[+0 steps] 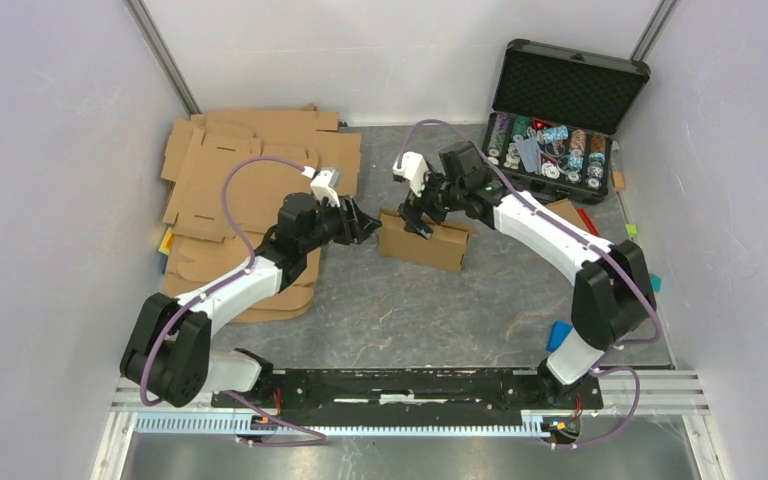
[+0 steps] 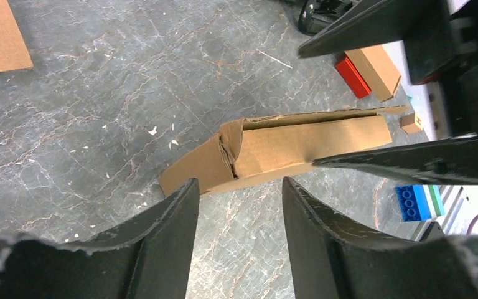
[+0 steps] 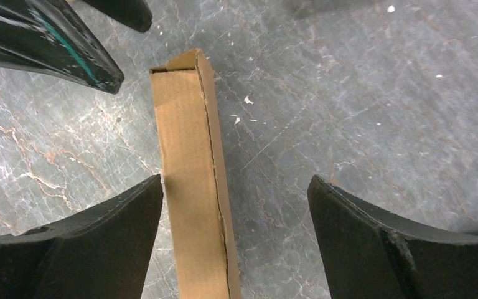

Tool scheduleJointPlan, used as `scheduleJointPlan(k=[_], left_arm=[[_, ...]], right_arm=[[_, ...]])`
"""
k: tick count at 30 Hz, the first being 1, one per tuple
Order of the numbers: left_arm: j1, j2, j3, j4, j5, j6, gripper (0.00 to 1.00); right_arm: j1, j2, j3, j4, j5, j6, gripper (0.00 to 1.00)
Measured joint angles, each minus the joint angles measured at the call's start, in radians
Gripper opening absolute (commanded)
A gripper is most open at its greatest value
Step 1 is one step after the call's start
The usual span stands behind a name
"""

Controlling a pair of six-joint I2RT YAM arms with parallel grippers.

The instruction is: Fold the paper box

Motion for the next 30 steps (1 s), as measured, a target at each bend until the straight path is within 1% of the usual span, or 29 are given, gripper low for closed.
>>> scheduleJointPlan(k=[5, 7, 10, 14, 17, 18, 19, 22, 23, 26, 30], left_arm=[[0.0, 0.0, 0.0, 0.0, 0.005, 0.002, 0.56], [0.0, 0.0, 0.0, 0.0, 0.007, 0.002, 0.54], [0.0, 0.0, 0.0, 0.0, 0.007, 0.003, 0.49], [-0.002, 0.0, 0.0, 0.0, 0.008, 0.005, 0.48], [-0.004, 0.0, 0.0, -0.001, 0.007, 0.008, 0.47], [-0.006, 0.0, 0.0, -0.001, 0.007, 0.009, 0.46], [-0.008, 0.0, 0.0, -0.001, 0.007, 0.011, 0.46], [-0.013, 0.007, 0.002, -0.001, 0.008, 0.016, 0.45], [-0.014, 0.011, 0.002, -0.001, 0.008, 0.019, 0.45], [-0.016, 0.015, 0.002, -0.003, 0.007, 0.023, 0.43], [-0.018, 0.015, 0.002, -0.004, 0.007, 0.027, 0.39]], right_arm=[[-0.008, -0.127, -0.02, 0.018, 0.017, 0.065, 0.93], [-0.01, -0.206, -0.059, 0.043, 0.031, 0.1, 0.92], [-0.011, -0.33, -0.146, 0.094, 0.077, 0.168, 0.88], [-0.011, -0.487, -0.293, 0.154, 0.158, 0.263, 0.84], [-0.012, -0.624, -0.437, 0.189, 0.219, 0.311, 0.81], [-0.012, -0.661, -0.47, 0.187, 0.238, 0.32, 0.8], [-0.012, -0.687, -0.496, 0.186, 0.262, 0.326, 0.76], [-0.016, -0.723, -0.538, 0.188, 0.314, 0.344, 0.69], [-0.019, -0.724, -0.545, 0.188, 0.33, 0.35, 0.65], [-0.033, -0.725, -0.564, 0.188, 0.377, 0.368, 0.58], [-0.046, -0.723, -0.583, 0.185, 0.398, 0.378, 0.51]])
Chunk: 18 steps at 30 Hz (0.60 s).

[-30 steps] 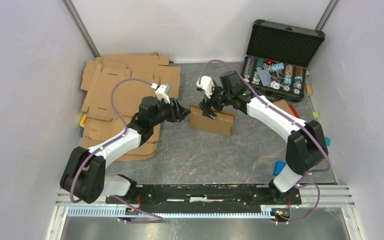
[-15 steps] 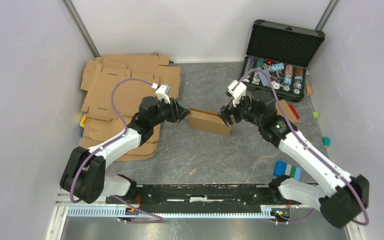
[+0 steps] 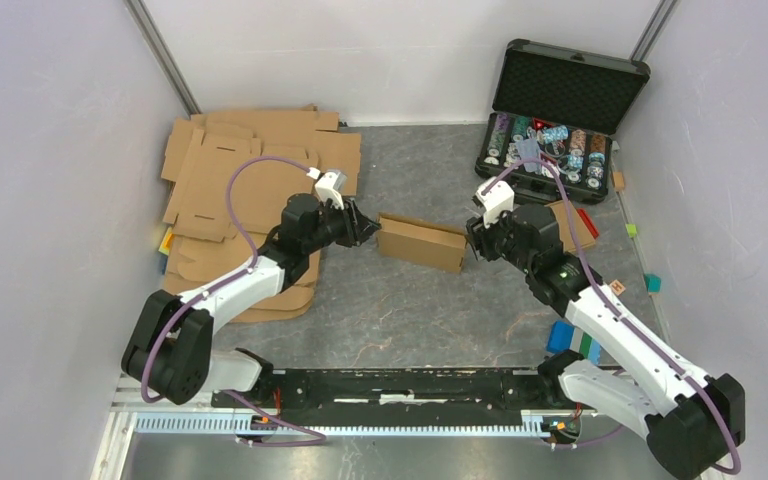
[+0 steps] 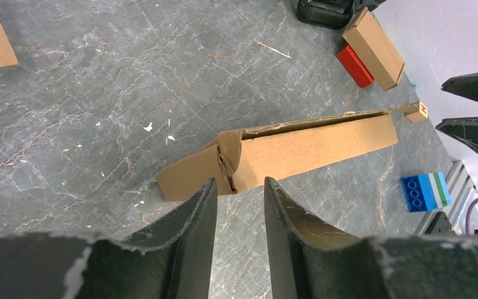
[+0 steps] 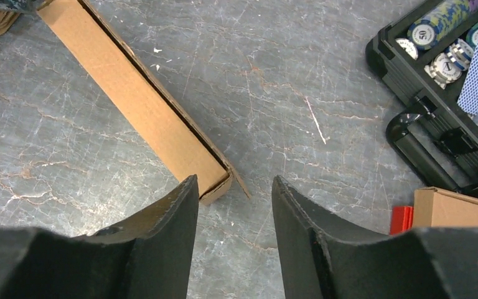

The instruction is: Fold the paper box

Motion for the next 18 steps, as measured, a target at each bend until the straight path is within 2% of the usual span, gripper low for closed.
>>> scheduleJointPlan(k=[18], left_arm=[[-0.028, 0.0, 0.011, -0.003, 0.0, 0.015, 0.22]], right_arm=[[-0.018, 0.084, -0.001, -0.008, -0.005, 0.011, 0.3]])
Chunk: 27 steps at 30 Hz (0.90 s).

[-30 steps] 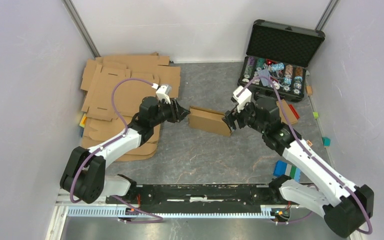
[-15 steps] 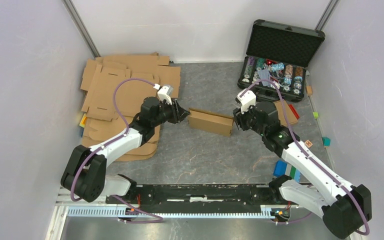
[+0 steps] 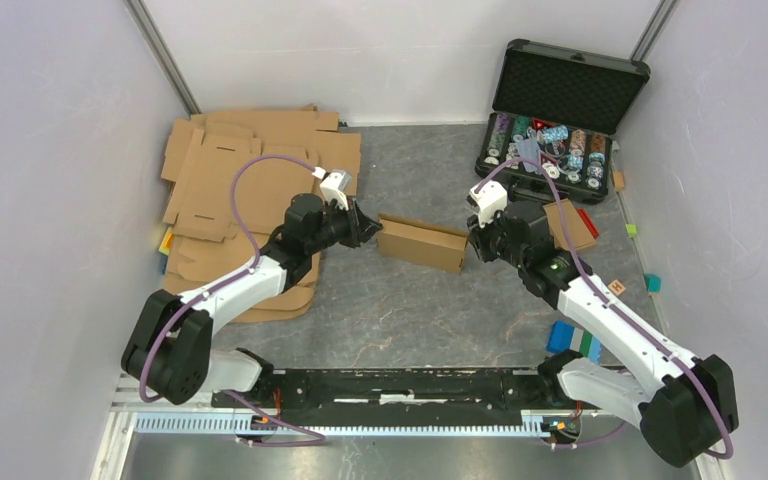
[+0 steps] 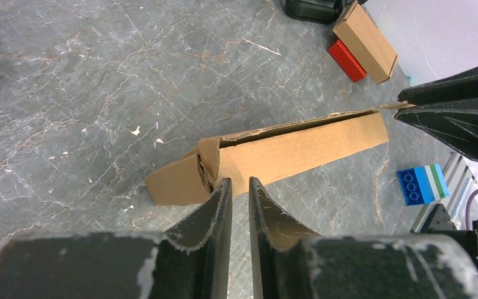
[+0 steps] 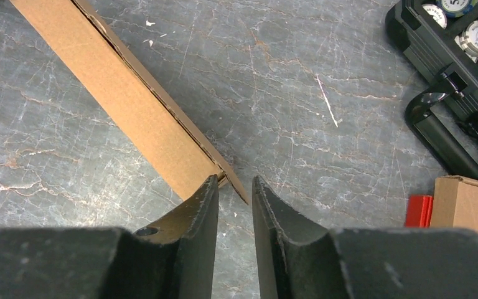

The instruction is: Fold the paper box

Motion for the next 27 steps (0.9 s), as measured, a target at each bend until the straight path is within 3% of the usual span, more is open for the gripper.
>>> scheduleJointPlan(k=[10, 15, 22, 27], left_arm=[[-0.018, 0.0, 0.009, -0.033, -0.028, 0.019, 0.16], [-0.023, -0.003, 0.013, -0.048, -0.07, 0.031, 0.2], [-0.023, -0.076, 0.01, -0.063, -0.143, 0.034, 0.35], [-0.023, -0.081, 0.011, -0.07, -0.166, 0.035, 0.36]], right_arm=[[0.0, 0.014, 0.0, -0.005, 0.0, 0.007, 0.2], [0.0, 0.014, 0.002, -0.005, 0.0, 0.011, 0.34], [0.0, 0.013, 0.002, -0.011, 0.003, 0.011, 0.37], [-0.007, 0.013, 0.002, -0.013, 0.003, 0.011, 0.37]])
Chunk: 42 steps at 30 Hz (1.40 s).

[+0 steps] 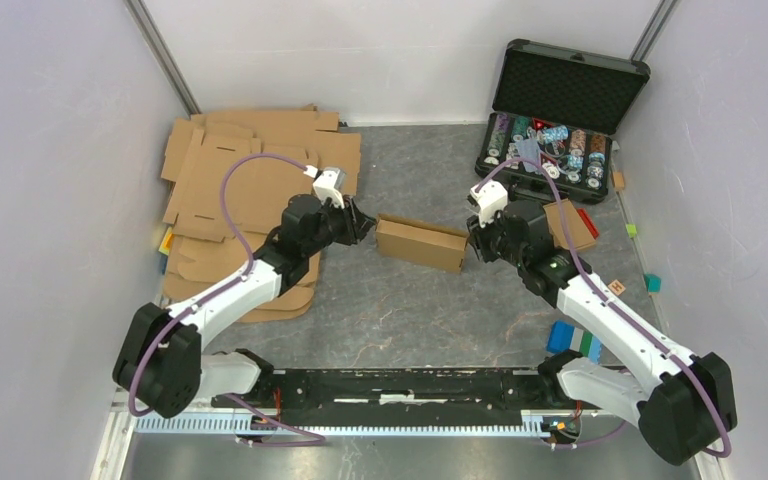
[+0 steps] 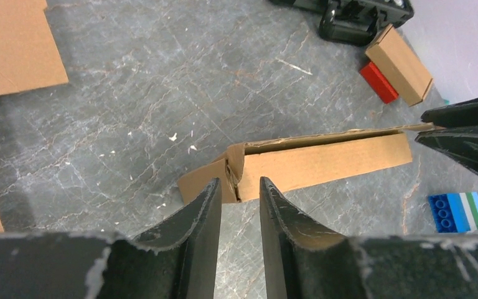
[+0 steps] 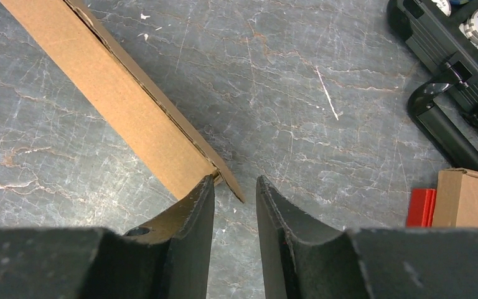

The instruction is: Fold the paper box

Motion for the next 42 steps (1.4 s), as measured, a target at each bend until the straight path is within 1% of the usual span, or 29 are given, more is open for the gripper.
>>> scheduleJointPlan(k=[7, 11, 20, 26, 30, 31, 37, 39, 40, 41, 42], left_arm=[[0.0, 0.059, 0.019, -0.025, 0.01, 0.006, 0.37], [0.0, 0.064, 0.024, -0.03, 0.018, 0.006, 0.38], [0.0, 0.095, 0.064, -0.031, 0.018, 0.006, 0.32], [0.0, 0.121, 0.081, -0.033, 0.019, 0.007, 0.24], [-0.001, 0.13, 0.086, -0.032, 0.024, 0.007, 0.12], [-0.001, 0.13, 0.087, -0.032, 0.027, 0.007, 0.1], [-0.002, 0.13, 0.088, -0.032, 0.037, 0.014, 0.07], [-0.002, 0.13, 0.088, -0.032, 0.037, 0.014, 0.06], [-0.002, 0.13, 0.088, -0.032, 0.037, 0.014, 0.06], [-0.002, 0.13, 0.088, -0.032, 0.037, 0.014, 0.05], [-0.002, 0.13, 0.088, -0.032, 0.037, 0.014, 0.05]], right_arm=[[-0.008, 0.0, 0.006, -0.004, -0.009, 0.003, 0.37], [-0.011, 0.0, 0.008, -0.005, -0.015, 0.006, 0.36], [-0.018, 0.0, 0.009, -0.006, -0.032, 0.019, 0.31], [-0.025, 0.0, 0.012, -0.006, -0.035, 0.026, 0.28], [-0.026, 0.0, 0.017, -0.006, -0.043, 0.029, 0.26], [-0.026, 0.0, 0.018, -0.006, -0.046, 0.03, 0.25], [-0.031, 0.001, 0.023, -0.006, -0.063, 0.034, 0.22], [-0.032, 0.002, 0.023, -0.006, -0.071, 0.035, 0.26], [-0.032, 0.003, 0.023, -0.006, -0.074, 0.036, 0.31], [-0.032, 0.004, 0.024, -0.007, -0.077, 0.036, 0.34], [-0.032, 0.006, 0.025, -0.008, -0.079, 0.036, 0.35]])
